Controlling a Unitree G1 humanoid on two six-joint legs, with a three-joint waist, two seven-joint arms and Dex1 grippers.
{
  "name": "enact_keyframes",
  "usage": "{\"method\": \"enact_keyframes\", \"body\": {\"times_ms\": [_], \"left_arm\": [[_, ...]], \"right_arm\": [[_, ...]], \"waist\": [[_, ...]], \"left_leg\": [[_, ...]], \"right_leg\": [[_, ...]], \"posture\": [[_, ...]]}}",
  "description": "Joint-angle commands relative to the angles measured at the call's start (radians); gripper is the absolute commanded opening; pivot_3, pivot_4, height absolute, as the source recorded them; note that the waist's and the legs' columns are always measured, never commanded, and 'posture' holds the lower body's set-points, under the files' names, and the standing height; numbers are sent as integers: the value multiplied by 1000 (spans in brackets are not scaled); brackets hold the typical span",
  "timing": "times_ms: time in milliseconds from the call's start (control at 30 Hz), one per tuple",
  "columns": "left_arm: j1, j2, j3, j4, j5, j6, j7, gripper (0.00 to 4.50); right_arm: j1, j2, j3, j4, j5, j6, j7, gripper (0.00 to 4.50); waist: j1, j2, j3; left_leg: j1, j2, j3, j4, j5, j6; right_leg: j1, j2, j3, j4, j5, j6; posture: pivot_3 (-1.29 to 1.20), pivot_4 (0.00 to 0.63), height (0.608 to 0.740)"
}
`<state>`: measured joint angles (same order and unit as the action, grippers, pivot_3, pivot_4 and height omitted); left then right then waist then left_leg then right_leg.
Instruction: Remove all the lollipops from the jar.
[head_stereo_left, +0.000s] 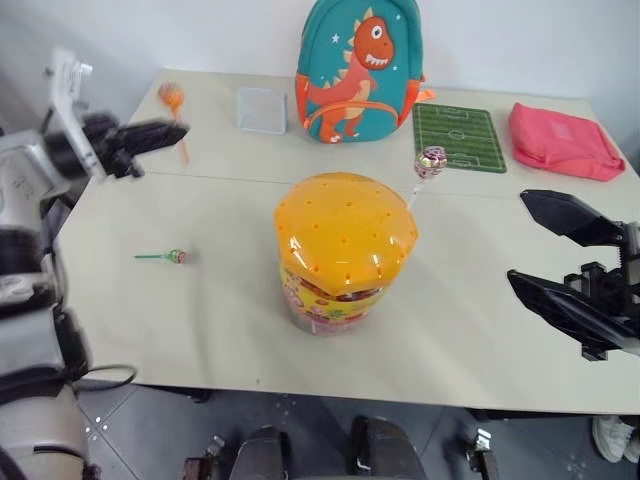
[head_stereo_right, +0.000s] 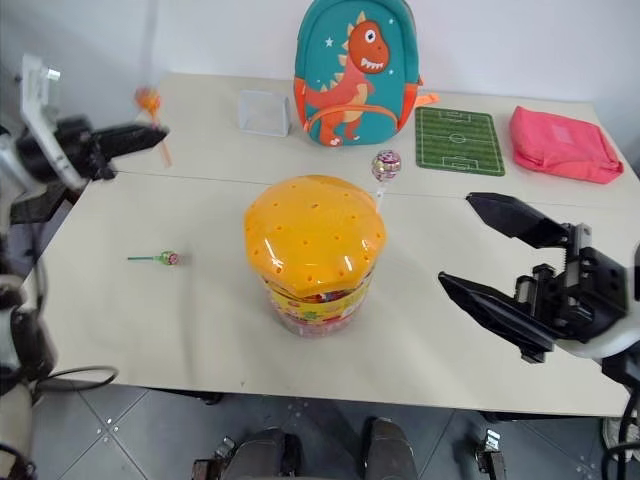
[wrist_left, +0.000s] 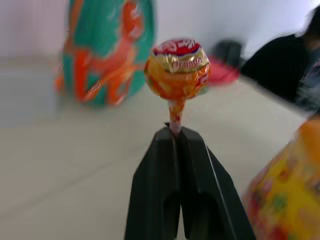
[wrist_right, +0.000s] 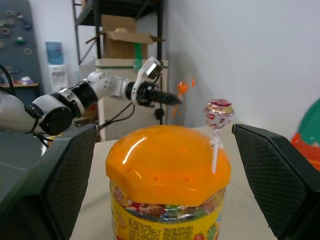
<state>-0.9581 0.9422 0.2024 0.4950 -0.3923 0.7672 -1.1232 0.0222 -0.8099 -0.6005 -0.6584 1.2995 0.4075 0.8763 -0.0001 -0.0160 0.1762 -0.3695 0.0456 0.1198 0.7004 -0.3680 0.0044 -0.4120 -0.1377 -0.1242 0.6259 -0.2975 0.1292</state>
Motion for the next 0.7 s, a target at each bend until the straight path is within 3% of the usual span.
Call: {"method": "enact_keyframes", "body": {"times_ms": [33, 133, 267, 400, 533, 700], "left_arm": [[250, 154, 29, -131, 42, 1, -34, 35], [382, 183, 72, -175, 29, -27, -29, 35], [667, 186, 41, -250, 72, -82, -38, 35], [703, 146, 35, -333, 42, -38, -3, 35], [704, 131, 29, -364, 23, 20, 15, 965], [684, 144, 65, -343, 0, 14, 8, 2440]], "right_arm": [[-43, -14, 36, 25, -28, 2, 41, 4500], [-55, -11, 48, 38, -43, 7, 59, 4500], [-64, -7, 77, 44, -68, 15, 78, 4500], [-34, -17, 66, 32, -82, 29, 87, 4500], [1, -36, 26, 26, -64, 64, 74, 4500], [27, -50, -18, 40, -55, 90, 66, 4500]], "waist": [[-4, 0, 0], [16, 0, 0], [26, 1, 0], [32, 0, -1], [26, 0, -1], [21, 0, 0]], "left_leg": [[0, 0, 0, -1, 0, 0], [0, 1, 1, 0, 0, -1], [1, 1, 2, 2, -2, 0], [-1, 2, 1, 2, -2, 0], [0, 2, 2, 1, -2, 0], [1, 3, 4, 1, -2, 0]], "right_leg": [[0, 0, 0, 0, 0, 0], [0, 1, 0, 0, 0, -1], [0, 0, 3, 0, 0, -1], [0, 1, 2, 0, 0, -1], [0, 1, 3, 0, 0, -1], [-1, 3, 4, 0, 0, -1]], "posture": [[0, 150, 740], [0, 150, 740], [0, 150, 740], [0, 150, 740], [0, 150, 740], [0, 150, 740]]}}
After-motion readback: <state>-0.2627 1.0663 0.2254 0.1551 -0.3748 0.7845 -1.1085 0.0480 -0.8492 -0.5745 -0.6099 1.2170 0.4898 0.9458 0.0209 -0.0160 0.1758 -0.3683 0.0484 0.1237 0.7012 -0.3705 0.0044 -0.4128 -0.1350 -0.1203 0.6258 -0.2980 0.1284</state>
